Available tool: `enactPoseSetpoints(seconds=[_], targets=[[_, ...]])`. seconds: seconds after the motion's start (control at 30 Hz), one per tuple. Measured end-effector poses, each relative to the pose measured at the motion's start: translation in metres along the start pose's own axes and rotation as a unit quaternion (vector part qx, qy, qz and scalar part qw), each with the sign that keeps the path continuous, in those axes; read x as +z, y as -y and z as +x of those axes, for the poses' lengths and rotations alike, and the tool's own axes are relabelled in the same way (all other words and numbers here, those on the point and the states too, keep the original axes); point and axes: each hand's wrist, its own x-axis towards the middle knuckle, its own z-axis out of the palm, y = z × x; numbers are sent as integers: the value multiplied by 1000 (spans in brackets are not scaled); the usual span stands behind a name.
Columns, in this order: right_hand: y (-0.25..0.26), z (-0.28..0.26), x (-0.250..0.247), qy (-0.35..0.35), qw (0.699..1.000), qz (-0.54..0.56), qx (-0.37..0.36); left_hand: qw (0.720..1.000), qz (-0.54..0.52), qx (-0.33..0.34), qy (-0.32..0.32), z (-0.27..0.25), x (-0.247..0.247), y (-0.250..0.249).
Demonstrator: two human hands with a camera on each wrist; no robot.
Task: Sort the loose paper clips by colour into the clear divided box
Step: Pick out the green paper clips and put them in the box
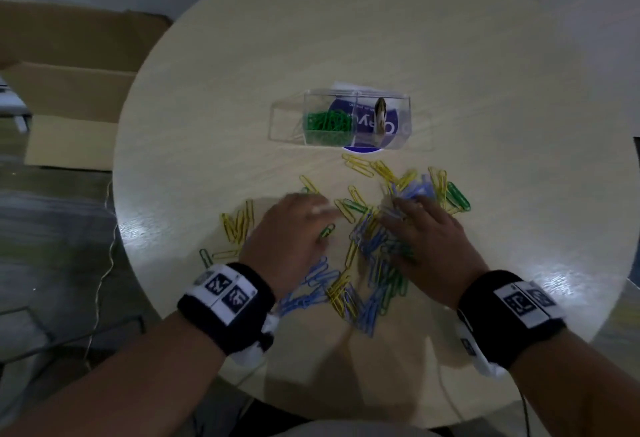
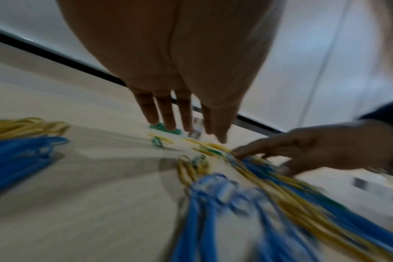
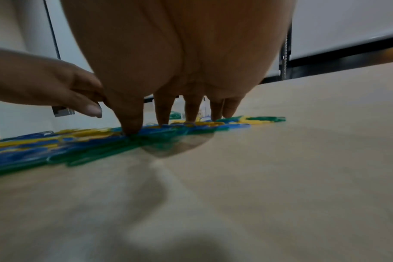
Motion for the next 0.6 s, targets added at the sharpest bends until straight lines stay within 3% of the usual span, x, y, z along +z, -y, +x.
enactPoseSetpoints(seconds=[0.07,0.17,0.33,0.4,0.47,0.53,0.6], targets=[[-1,-8,6,8,1000,-11,4,994,44,63,77,-20,12,-8],[-1,-17,9,-12,999,3,44,989,89,40,112,-39,19,-4],[5,-49,-3,-107,991,44,60,996,47,-48,66,-36,1,-3],[8,-65,-3,-118,990,48,59,999,31,-22,19,-31,0,-14],[10,-79,3,-85,994,39,48,998,6,60,19,-29,8,-30],[10,-86,11,-19,999,22,32,989,18,127,72,-27,22,-45],[11,-87,17,30,999,18,16,985,45,129,108,-25,33,-50]])
